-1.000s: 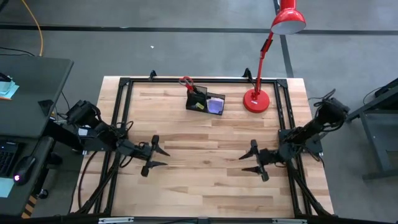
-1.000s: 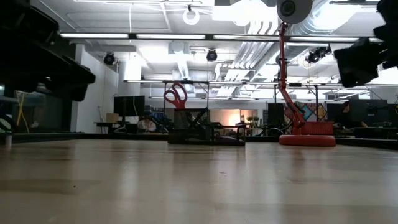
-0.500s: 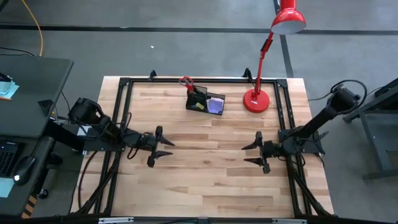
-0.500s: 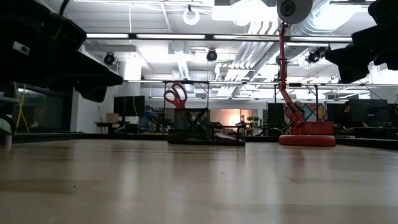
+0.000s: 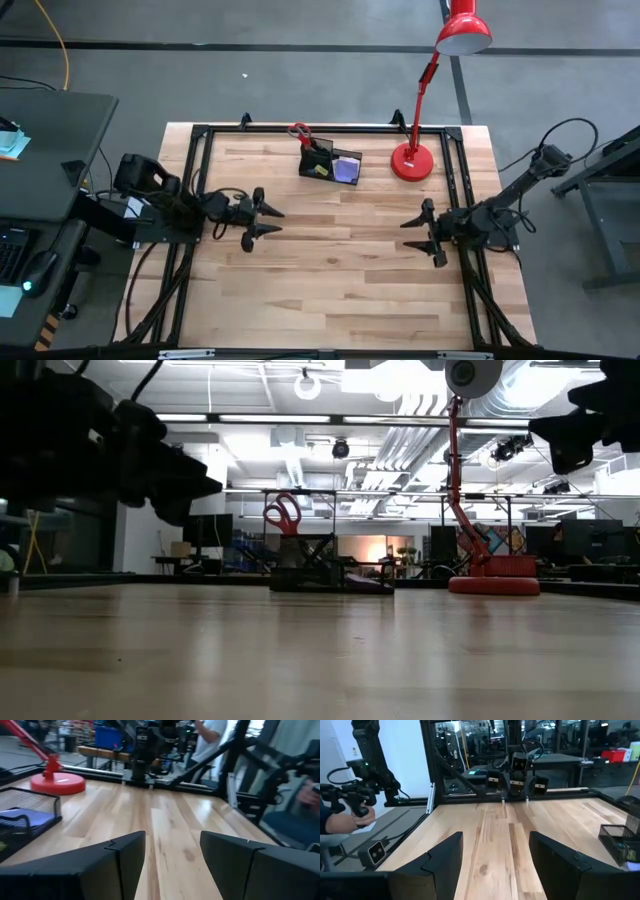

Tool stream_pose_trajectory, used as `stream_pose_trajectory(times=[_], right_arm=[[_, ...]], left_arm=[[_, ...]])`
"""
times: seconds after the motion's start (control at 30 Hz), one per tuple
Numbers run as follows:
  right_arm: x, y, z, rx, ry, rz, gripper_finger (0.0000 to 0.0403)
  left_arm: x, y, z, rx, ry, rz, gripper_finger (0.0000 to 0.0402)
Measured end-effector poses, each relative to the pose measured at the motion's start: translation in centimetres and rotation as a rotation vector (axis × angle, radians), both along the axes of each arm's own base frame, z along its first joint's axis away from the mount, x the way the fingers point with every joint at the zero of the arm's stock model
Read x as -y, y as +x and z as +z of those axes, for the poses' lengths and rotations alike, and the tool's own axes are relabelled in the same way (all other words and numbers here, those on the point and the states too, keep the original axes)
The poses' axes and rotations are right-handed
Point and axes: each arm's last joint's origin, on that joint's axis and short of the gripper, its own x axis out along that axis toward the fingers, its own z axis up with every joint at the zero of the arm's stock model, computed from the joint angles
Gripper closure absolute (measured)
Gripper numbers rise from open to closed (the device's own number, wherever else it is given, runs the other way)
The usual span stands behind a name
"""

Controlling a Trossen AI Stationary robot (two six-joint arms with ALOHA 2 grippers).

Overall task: Pick and place office supplies into organizer
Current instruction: Return to Home Position

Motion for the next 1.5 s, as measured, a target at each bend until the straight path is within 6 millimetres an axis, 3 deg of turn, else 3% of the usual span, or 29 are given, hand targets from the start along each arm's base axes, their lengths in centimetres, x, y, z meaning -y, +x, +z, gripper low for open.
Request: stream_pose_trajectory(times=[0.4,0.6,0.8,1.23,1.5], right_arm=[[1.4,-2.1,0.7,0.09,-0.016,0.065,0.018],[1.7,-2.2,0.4,0.029,0.028,-0.02,0.018],[1.6,-2.2,0.4,0.026,0.024,0.009,0.018],[1.6,-2.2,0.4,0.024,0.021,0.007,0.0181],[1.6,-2.2,0.4,0.022,0.029,0.01,0.018]], left_arm=[[-3.9,-0.8,0.0,0.0,-0.029,0.026,0.0218],[-3.9,-0.9,0.8,0.062,-0.011,-0.04,0.0218],[-4.2,-1.5,2.7,0.162,0.034,-0.065,0.0218],[-4.4,-2.4,2.9,0.069,0.02,-0.094,0.0218],[-4.5,-3.4,3.7,0.038,0.003,0.109,0.0218]])
